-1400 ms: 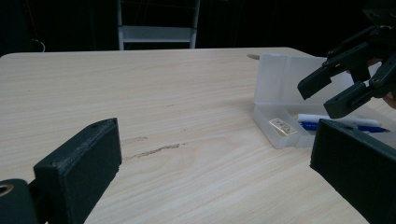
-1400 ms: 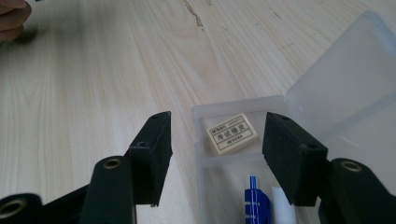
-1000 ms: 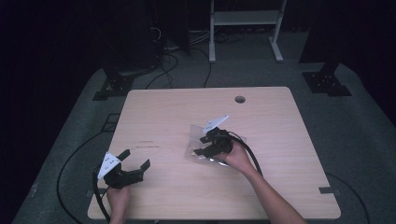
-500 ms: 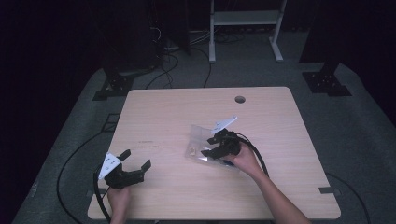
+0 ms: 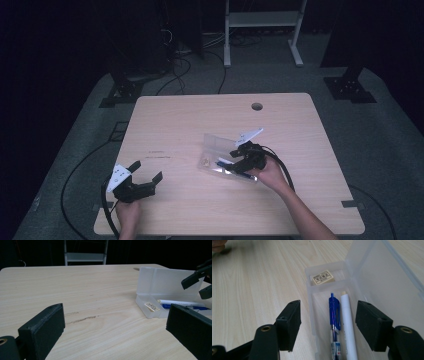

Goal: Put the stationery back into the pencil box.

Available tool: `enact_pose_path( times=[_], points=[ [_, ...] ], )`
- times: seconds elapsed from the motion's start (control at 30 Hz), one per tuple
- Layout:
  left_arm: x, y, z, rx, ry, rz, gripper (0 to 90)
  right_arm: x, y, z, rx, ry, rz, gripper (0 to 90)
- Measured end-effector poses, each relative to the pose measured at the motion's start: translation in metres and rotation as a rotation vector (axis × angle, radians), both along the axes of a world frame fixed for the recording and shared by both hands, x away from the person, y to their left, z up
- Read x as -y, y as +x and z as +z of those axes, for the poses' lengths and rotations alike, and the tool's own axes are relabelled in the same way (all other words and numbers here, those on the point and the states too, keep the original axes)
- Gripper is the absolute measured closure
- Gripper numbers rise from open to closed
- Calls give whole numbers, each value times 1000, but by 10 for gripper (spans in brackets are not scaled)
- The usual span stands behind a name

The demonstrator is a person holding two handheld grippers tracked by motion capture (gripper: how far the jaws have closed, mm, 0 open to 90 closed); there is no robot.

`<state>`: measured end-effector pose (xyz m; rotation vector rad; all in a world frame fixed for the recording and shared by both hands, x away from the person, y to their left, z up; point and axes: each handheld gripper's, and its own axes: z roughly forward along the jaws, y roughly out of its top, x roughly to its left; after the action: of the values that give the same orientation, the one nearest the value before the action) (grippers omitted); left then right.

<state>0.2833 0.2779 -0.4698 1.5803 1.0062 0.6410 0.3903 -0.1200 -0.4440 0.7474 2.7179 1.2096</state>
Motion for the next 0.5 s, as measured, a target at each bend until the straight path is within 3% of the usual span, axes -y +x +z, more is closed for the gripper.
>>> enact_pose_path(
  times=[0.5],
  points=[
    [-1, -1, 0, 4, 1, -3, 11, 24, -10, -6, -1, 13, -31, 356]
  ],
)
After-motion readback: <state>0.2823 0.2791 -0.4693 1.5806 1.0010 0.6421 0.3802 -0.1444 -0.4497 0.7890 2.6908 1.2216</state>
